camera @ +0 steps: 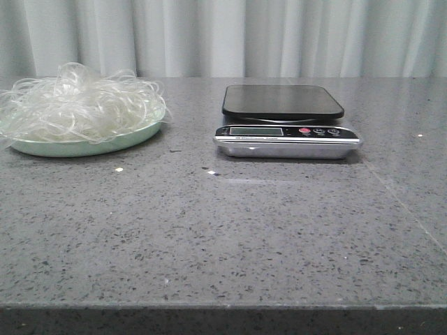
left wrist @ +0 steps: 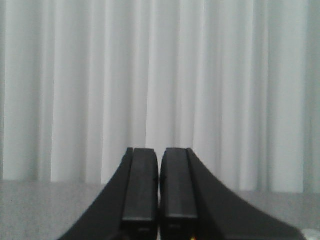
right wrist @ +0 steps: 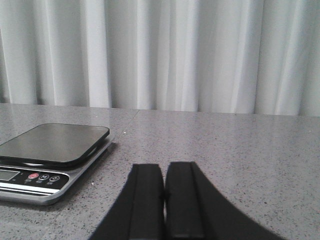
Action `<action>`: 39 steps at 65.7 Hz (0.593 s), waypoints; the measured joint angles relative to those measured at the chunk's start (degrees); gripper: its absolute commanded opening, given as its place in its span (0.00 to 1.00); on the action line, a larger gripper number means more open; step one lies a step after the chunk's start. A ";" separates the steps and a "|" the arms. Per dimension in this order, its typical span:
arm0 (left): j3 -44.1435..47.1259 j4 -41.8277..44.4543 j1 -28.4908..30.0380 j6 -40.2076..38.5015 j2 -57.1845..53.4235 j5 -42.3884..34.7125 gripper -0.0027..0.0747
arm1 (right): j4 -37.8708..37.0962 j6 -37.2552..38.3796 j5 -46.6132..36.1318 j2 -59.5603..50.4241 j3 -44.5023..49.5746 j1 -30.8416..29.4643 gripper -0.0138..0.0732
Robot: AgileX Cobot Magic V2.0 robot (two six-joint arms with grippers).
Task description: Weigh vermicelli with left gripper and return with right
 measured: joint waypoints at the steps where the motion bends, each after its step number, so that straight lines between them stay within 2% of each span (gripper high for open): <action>1: -1.56 -0.11 0.00 0.00 0.56 0.81 0.20 | 0.00 0.00 0.00 0.00 0.00 0.00 0.37; 19: -19.73 -0.09 0.00 0.00 16.06 17.20 0.20 | 0.00 0.00 0.00 0.00 0.00 0.00 0.37; 39: -21.96 -0.09 0.00 0.00 29.31 19.78 0.20 | 0.00 0.00 0.00 0.00 0.00 0.00 0.37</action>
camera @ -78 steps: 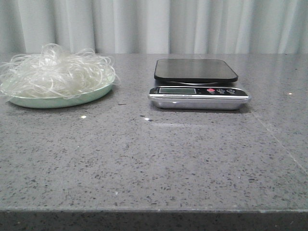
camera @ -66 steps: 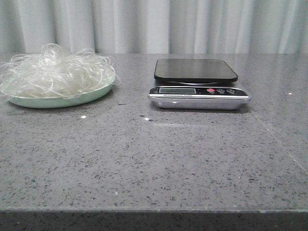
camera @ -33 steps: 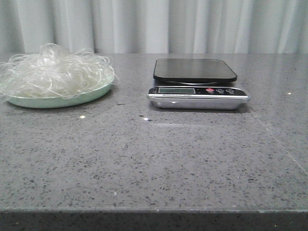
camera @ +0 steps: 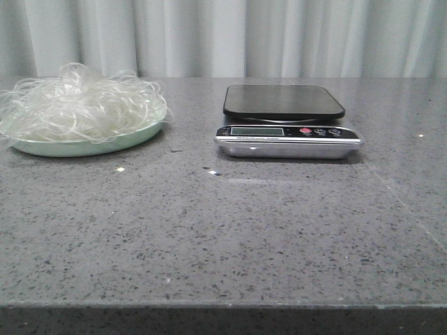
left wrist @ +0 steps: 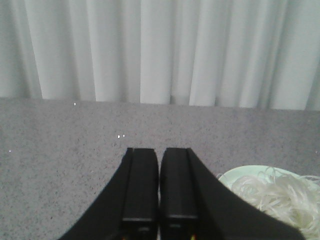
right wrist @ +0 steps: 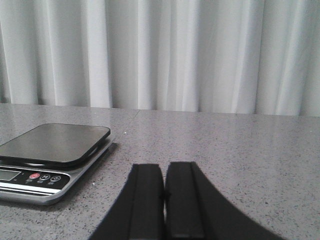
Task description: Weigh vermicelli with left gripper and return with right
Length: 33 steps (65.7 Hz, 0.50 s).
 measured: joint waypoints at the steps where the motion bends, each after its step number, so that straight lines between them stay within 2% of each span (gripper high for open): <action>1: 0.00 0.00 0.00 0.00 0.71 0.14 0.20 | 0.00 0.00 0.00 0.00 0.00 0.00 0.37; 10: 0.00 -0.42 0.00 0.00 3.76 0.13 0.22 | 0.00 0.00 0.00 0.00 0.00 0.00 0.37; 15: -0.09 -0.51 0.00 0.00 4.42 -0.09 0.28 | 0.00 0.00 0.00 0.00 0.00 0.00 0.37; 28: -0.76 -0.51 0.00 0.00 4.65 -1.32 0.68 | 0.00 0.00 0.00 0.00 0.00 0.00 0.37; 33: -0.76 -0.51 0.00 0.00 4.65 -1.34 0.79 | 0.00 0.00 0.00 0.00 0.00 0.00 0.37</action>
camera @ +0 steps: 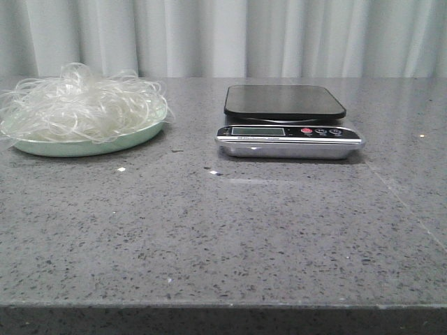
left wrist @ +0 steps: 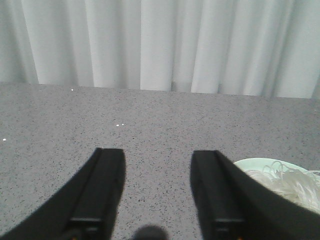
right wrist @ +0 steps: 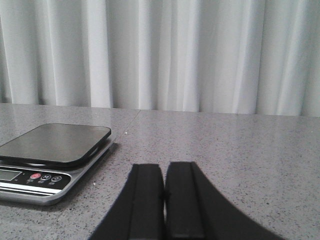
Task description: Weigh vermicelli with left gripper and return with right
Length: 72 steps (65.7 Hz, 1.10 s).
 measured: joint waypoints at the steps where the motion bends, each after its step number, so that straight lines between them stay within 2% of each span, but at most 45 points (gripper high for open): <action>1: 0.00 0.00 0.00 0.00 0.00 -0.10 0.80 | 0.00 0.00 0.00 0.00 0.00 0.00 0.37; 20: -0.25 -4.11 -1.48 0.33 0.27 -0.72 0.81 | 0.00 0.00 0.00 0.00 0.00 0.00 0.37; 26: -1.91 -4.32 -5.33 3.54 1.59 0.38 0.81 | 0.00 0.00 0.00 0.00 0.00 0.00 0.37; 31: -4.48 -4.38 -11.30 6.81 4.45 1.75 0.81 | 0.00 0.00 0.00 0.00 0.00 0.00 0.37; 39: -9.47 -4.46 -18.65 7.80 10.26 3.85 0.81 | 0.00 0.00 0.00 0.00 0.00 0.00 0.37; 46: -16.41 -4.46 -22.73 7.43 18.59 8.46 0.81 | 0.00 0.00 0.00 0.00 0.00 0.00 0.37; 58: -29.46 -4.46 -21.73 3.39 34.19 18.68 0.81 | 0.00 0.00 0.00 0.00 0.00 0.00 0.37; 72: -37.37 -4.78 -20.90 2.30 46.85 25.75 0.81 | 0.00 0.00 0.00 0.00 0.00 0.00 0.37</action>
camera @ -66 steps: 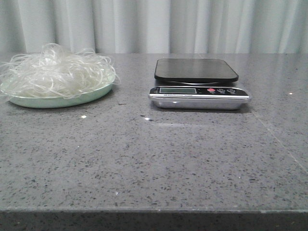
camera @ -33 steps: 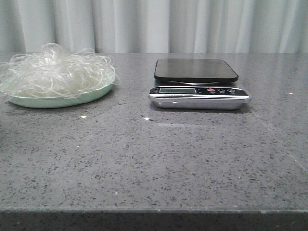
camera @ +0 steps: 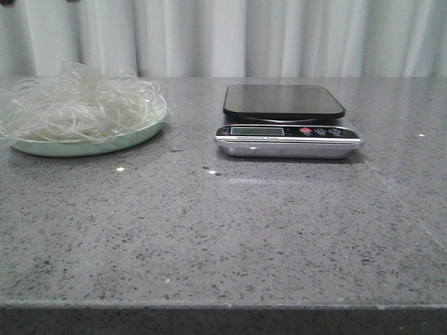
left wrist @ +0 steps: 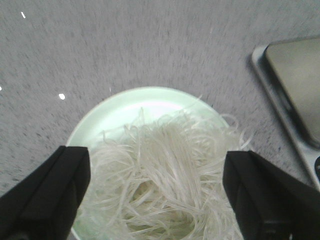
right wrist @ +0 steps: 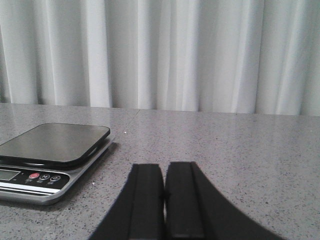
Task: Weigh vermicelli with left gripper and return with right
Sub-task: 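Lower the left gripper onto the vermicelli pile and close on it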
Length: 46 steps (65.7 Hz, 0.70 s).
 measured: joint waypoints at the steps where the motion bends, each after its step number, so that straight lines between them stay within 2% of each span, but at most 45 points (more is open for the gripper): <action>1: 0.00 -0.17 0.00 0.00 0.33 0.20 0.81 | 0.00 0.00 0.00 0.00 0.00 0.00 0.37; 19: -4.35 -3.37 0.00 -0.22 8.17 5.17 0.81 | 0.00 0.00 0.00 0.00 0.00 0.00 0.37; 38: -5.58 -1.92 0.00 -0.25 14.34 10.92 0.80 | 0.00 0.00 0.00 0.00 0.00 0.00 0.37; 42: -5.85 -1.56 0.00 -0.25 15.41 11.61 0.74 | 0.00 0.00 0.00 0.00 0.00 0.00 0.37; 46: -5.98 -1.33 0.00 -0.25 15.92 11.99 0.60 | 0.00 0.00 0.00 0.00 0.00 0.00 0.37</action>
